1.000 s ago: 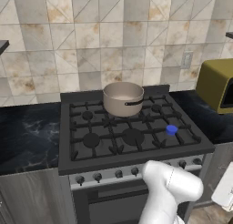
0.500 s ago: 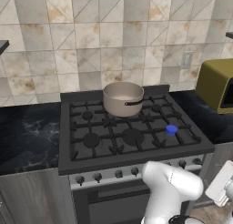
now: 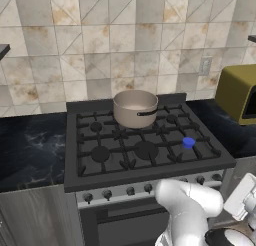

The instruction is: Turn off the front right burner of the stove.

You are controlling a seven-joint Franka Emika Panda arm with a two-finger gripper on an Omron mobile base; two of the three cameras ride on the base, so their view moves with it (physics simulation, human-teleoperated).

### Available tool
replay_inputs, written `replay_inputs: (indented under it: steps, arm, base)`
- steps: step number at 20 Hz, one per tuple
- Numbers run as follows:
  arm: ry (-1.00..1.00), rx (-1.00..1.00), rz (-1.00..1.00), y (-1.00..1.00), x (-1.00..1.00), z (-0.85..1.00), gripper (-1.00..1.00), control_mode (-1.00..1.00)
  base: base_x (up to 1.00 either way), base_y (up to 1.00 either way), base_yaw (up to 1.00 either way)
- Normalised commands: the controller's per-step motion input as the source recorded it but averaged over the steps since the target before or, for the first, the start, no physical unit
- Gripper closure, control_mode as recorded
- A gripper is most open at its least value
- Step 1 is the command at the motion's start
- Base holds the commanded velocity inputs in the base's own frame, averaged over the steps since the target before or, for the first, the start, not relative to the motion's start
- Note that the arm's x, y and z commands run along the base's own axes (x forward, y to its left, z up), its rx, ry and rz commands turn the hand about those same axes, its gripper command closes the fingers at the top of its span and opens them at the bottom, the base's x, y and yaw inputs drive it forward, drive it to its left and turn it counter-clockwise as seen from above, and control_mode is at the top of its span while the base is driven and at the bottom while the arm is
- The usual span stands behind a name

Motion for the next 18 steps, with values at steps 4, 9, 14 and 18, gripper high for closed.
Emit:
replay_inputs:
  steps: [4,9,14,18]
  arm:
    - [0.00,0.00,0.00,-0.13,0.22,-0.19,-1.00,-1.00]
    - [0.00,0.00,0.00,-0.21,0.26,-0.28,-1.00,-1.00]
    - [0.00,0.00,0.00,-0.17,0.24,-0.25,-1.00,-1.00]
    - [0.00,0.00,-0.02,-0.14,0.08,-0.18,-1.00,-1.00]
  base:
    - [0.00,0.00,0.00]
    - [0.00,0.00,0.00]
    - [0.00,0.00,0.00]
    - [0.00,0.00,0.00]
